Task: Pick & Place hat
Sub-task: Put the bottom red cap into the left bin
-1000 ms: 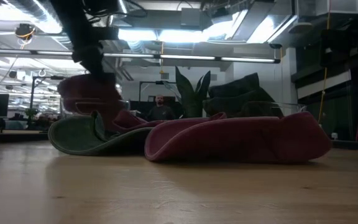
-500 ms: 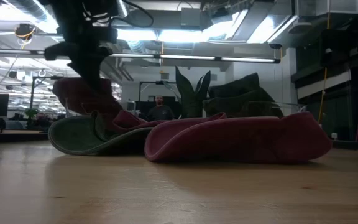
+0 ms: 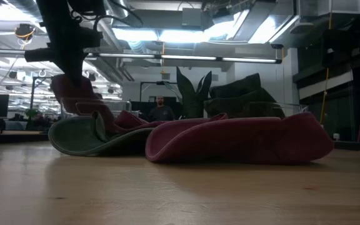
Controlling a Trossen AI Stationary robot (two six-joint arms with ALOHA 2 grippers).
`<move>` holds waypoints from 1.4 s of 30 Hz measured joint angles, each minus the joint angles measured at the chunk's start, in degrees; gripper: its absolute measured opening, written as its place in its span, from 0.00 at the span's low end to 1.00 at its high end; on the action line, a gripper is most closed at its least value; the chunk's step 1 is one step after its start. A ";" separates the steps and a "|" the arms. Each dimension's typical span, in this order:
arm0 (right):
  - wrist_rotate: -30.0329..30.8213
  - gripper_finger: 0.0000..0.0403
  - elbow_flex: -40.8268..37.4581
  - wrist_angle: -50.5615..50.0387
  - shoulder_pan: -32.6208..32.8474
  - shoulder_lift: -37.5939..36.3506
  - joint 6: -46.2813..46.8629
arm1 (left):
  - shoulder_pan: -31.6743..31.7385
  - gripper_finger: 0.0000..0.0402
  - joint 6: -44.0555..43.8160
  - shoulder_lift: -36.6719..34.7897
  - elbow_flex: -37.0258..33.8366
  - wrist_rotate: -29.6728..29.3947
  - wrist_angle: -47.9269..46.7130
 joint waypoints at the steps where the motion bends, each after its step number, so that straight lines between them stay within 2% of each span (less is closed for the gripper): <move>1: -0.01 0.63 0.00 -0.02 0.01 0.00 0.00 | 0.22 0.02 0.13 -0.13 0.00 -0.14 -0.25; 6: 0.00 0.63 0.00 -0.01 0.00 0.00 0.00 | 1.48 0.02 1.55 -0.35 -0.99 0.41 0.63; 14: -0.01 0.63 0.00 0.00 -0.01 0.00 0.00 | 1.25 0.04 2.93 -0.34 -5.65 0.71 9.28; 22: -0.01 0.63 0.00 0.00 0.01 0.00 0.00 | 0.93 0.04 11.50 -0.30 -5.86 -1.63 11.72; 27: -0.01 0.63 0.00 -0.02 0.01 0.00 0.00 | 0.93 0.04 8.11 -0.30 -5.86 2.99 11.47; 31: -0.01 0.63 0.00 -0.02 0.01 0.00 0.00 | 0.93 0.11 6.08 -0.35 -5.86 1.40 11.53; 36: -0.01 0.63 0.00 -0.01 0.00 0.00 0.00 | 0.93 0.24 5.02 -1.99 -5.84 -0.44 11.68; 42: -0.01 0.63 0.00 -0.02 0.01 0.00 0.00 | 0.93 0.40 -3.28 -7.01 -5.27 -0.37 14.41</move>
